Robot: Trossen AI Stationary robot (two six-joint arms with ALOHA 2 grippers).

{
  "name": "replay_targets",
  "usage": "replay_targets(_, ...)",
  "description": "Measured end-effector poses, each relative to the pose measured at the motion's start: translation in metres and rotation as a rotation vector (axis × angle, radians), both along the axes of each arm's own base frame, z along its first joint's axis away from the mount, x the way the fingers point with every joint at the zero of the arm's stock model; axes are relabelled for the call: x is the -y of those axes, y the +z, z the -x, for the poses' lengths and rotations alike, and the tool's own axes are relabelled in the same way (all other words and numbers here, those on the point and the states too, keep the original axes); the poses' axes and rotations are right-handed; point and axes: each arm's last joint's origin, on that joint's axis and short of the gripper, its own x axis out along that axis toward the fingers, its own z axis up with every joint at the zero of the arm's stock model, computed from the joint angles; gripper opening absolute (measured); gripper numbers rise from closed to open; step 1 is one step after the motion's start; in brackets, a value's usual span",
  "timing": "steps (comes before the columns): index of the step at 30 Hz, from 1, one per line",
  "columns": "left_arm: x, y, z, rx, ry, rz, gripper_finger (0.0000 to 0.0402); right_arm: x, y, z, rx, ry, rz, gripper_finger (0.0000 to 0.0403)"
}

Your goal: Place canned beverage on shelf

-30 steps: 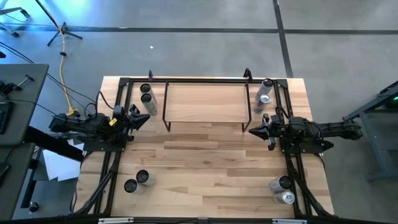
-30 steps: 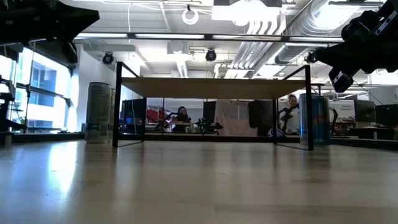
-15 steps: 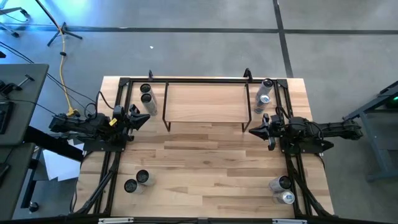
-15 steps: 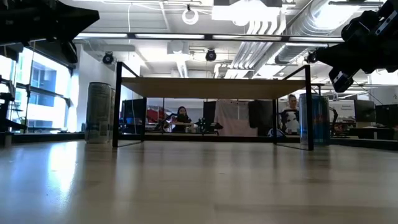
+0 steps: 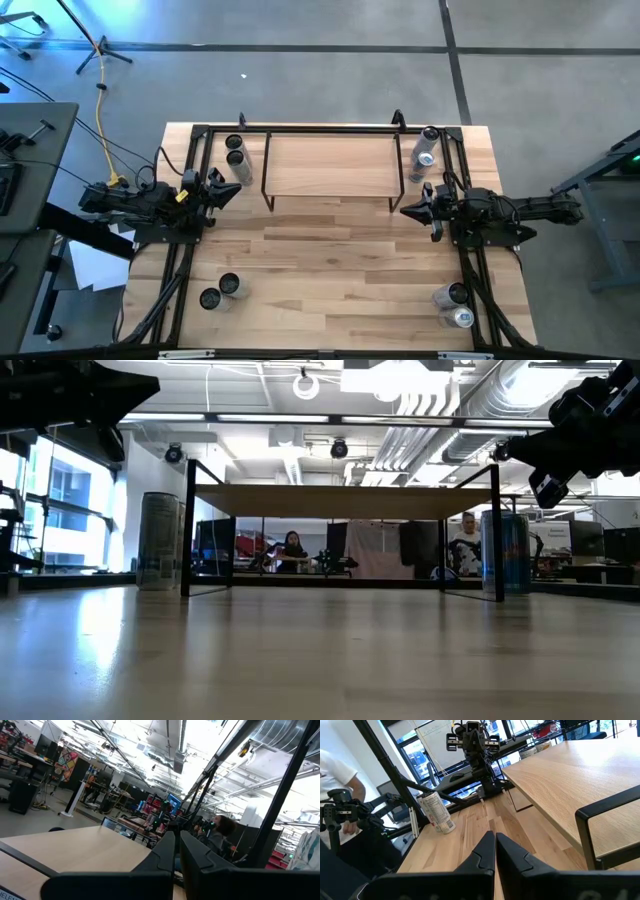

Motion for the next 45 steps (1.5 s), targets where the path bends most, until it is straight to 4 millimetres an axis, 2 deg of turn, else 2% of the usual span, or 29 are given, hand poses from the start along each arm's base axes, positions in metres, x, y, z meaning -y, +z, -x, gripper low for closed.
replay_targets(45,0.0,0.0,0.0,0.0,0.0,0.0,0.0003,0.0,0.0001,0.0,0.0,0.0,0.0,0.0)
